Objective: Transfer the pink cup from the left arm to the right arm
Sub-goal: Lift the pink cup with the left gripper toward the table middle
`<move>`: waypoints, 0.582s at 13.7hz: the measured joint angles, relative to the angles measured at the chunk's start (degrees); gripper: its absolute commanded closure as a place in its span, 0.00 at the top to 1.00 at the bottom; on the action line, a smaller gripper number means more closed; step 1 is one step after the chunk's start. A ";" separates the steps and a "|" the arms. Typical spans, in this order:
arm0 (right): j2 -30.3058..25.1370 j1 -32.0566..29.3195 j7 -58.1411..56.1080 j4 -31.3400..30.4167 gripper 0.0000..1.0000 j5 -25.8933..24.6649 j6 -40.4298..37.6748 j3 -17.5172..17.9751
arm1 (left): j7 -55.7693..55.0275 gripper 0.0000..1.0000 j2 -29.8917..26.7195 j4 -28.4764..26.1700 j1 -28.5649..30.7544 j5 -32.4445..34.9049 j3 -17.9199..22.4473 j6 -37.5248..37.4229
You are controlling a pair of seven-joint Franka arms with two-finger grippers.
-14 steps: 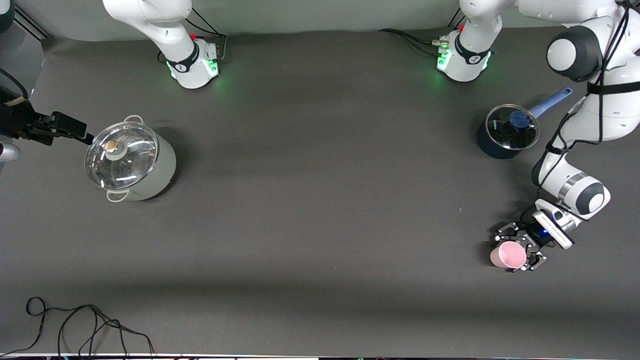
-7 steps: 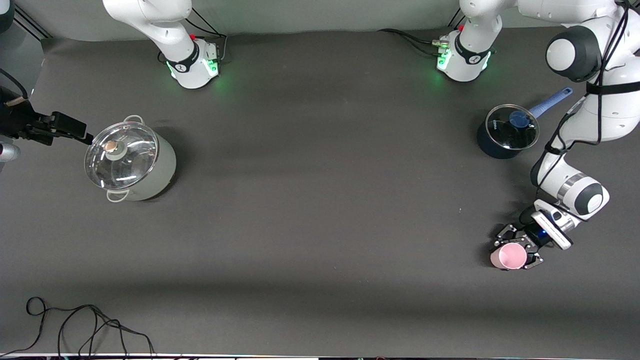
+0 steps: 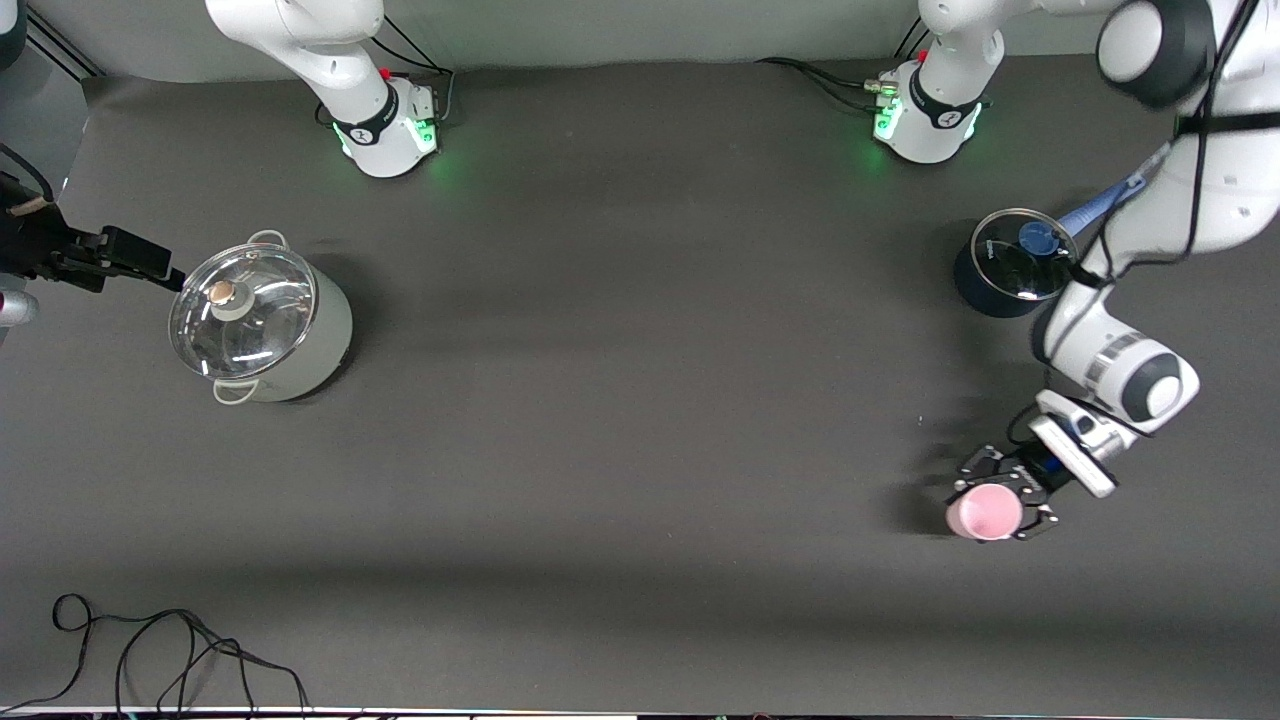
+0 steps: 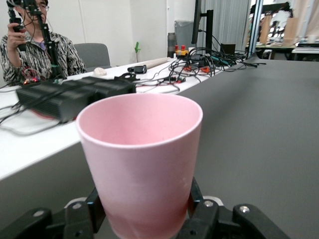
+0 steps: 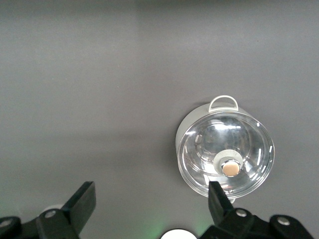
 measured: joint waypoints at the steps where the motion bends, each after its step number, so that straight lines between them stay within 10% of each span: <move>1: 0.26 -0.02 0.00 0.00 1.00 0.00 0.00 -0.23 | -0.01 0.54 -3.57 -3.28 -0.36 -2.90 -3.96 4.88; 8: 0.53 0.45 6.55 0.28 1.00 0.31 -0.41 -0.94 | 0.04 0.54 -23.30 -16.32 -1.37 -28.04 -33.71 28.15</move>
